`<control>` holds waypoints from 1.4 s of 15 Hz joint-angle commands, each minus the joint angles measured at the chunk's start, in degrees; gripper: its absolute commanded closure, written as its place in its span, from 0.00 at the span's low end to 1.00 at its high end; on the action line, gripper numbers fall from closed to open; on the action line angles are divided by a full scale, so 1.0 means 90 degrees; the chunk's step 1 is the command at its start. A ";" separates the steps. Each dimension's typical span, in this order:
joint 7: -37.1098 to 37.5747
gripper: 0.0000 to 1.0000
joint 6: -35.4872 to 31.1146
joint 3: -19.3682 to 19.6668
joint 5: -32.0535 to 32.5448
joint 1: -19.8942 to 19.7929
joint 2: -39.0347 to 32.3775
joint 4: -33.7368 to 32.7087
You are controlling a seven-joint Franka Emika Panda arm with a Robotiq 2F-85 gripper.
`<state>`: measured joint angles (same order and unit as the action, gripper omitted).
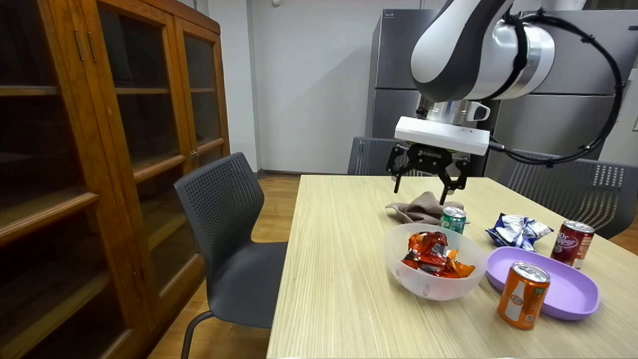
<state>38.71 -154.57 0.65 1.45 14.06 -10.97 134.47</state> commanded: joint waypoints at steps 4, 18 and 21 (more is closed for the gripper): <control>-0.0893 0.00 0.0136 -0.0063 -0.0105 -0.0574 0.0582 0.0254; -0.2472 0.00 0.0266 0.0364 -0.0109 -0.1541 0.0302 0.0099; -0.2764 0.00 0.0289 0.0372 -0.0163 -0.1637 0.0106 -0.0028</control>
<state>17.33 -153.91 4.41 1.34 0.35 -8.57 136.10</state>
